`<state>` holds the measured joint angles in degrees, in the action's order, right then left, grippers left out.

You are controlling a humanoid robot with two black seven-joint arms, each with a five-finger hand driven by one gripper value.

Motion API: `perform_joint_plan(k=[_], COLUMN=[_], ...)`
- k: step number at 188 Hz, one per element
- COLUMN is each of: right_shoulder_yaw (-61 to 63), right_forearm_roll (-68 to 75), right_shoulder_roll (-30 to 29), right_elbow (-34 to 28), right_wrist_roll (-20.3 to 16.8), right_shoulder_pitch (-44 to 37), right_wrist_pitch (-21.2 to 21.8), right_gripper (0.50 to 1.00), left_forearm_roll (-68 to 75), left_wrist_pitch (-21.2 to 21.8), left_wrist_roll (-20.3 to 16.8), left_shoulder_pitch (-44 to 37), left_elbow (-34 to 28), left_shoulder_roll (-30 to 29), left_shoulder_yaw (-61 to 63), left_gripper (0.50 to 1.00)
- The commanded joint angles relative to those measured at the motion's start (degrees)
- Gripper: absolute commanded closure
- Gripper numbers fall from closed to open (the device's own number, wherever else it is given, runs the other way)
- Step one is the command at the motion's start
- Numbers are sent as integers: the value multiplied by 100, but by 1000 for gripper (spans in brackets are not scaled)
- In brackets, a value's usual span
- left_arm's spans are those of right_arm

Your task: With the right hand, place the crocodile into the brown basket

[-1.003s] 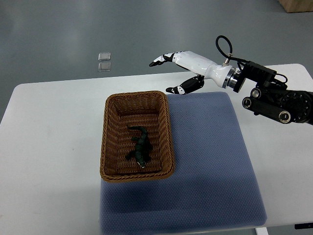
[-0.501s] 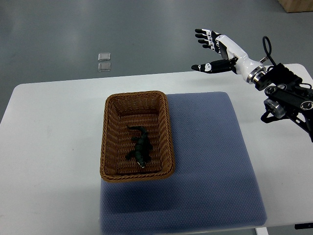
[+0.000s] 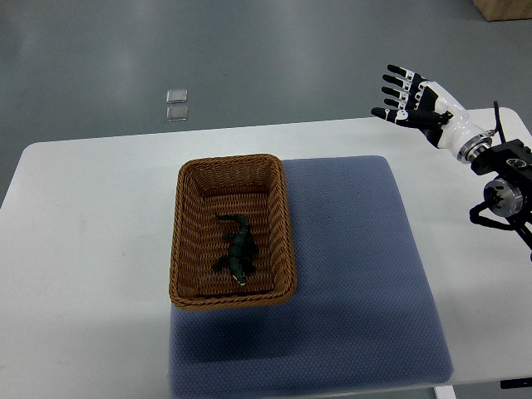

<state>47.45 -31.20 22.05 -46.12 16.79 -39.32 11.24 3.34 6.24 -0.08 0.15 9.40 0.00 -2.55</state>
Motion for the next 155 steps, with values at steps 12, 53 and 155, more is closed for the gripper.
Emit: perform_joint_plan(k=[12,53,155], right_shoulder_yaw=[695,1689,1997], right_forearm_roll=[-18,-70,0], right_shoulder_roll=[-254,-746,-1028], right_elbow=[24,68,358], right_wrist_roll=[-448,-748,-686], right_shoulder_pitch=[222,574,838], right_wrist_pitch=[19,1,-8], right_gripper=[576,574,570], left_forearm_roll=[0,0,0], left_wrist_pitch=[0,0,0], left_wrist_roll=[-1,-1,-1], left_shoulder_pitch=[-6,3,3], left_elbow=[0,0,0], left_shoulder_roll=[0,0,0], left_shoulder_yaw=[0,0,0], left_gripper=[500,500,500])
